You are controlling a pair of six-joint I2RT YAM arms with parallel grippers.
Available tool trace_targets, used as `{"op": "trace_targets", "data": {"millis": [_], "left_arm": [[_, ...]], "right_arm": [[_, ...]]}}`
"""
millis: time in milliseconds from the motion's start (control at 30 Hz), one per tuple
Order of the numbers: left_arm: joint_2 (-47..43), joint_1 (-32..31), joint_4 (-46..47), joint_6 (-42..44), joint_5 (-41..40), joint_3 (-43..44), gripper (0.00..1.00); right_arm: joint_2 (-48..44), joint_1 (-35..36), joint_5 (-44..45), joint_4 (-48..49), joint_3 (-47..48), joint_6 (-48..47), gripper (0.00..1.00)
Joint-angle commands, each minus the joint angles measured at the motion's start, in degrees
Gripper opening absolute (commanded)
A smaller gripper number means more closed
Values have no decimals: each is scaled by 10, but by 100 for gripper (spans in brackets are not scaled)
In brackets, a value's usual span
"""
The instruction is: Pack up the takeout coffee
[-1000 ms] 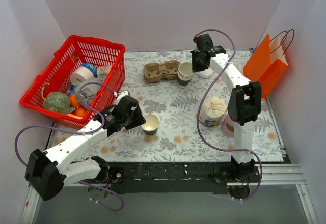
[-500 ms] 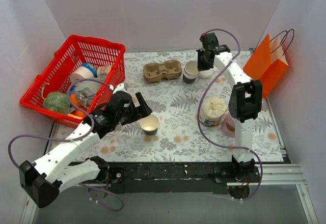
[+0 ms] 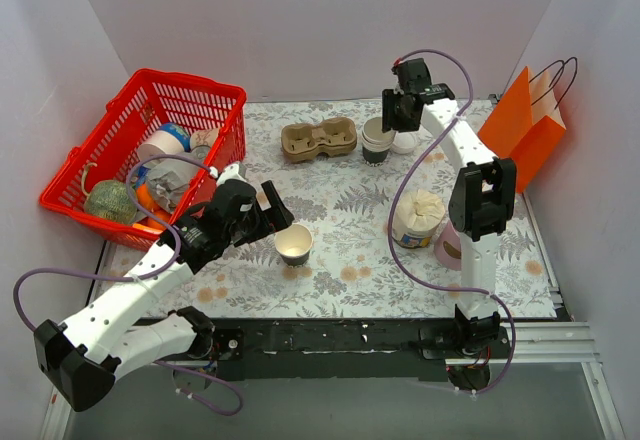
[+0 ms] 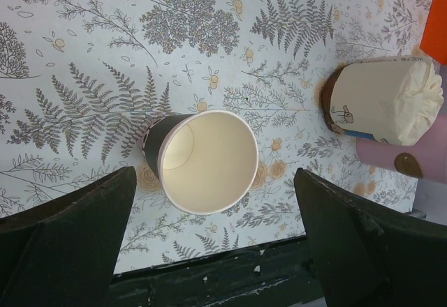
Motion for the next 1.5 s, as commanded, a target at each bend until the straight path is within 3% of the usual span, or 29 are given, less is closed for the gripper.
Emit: {"op": "trace_targets", "data": {"millis": [0,333,467,733,967,1467], "left_arm": [[-15,-1,-1,3,-9,19,98],[2,-1,10,7,4,28,98],[4,-1,11,-1,5,28,98],[10,-2,19,-25,23,9,98],[12,-1,17,-29,27,10,98],[4,-1,8,-34,25,0,98]], "right_arm": [[-33,-17,-51,6,31,-6,57],[-31,-82,-85,52,29,33,60],[16,-90,-86,34,71,15,55],[101,-92,-183,54,127,-59,49],[125,-90,-215,55,104,-77,43],[144,-70,-178,-9,106,-118,41]]}}
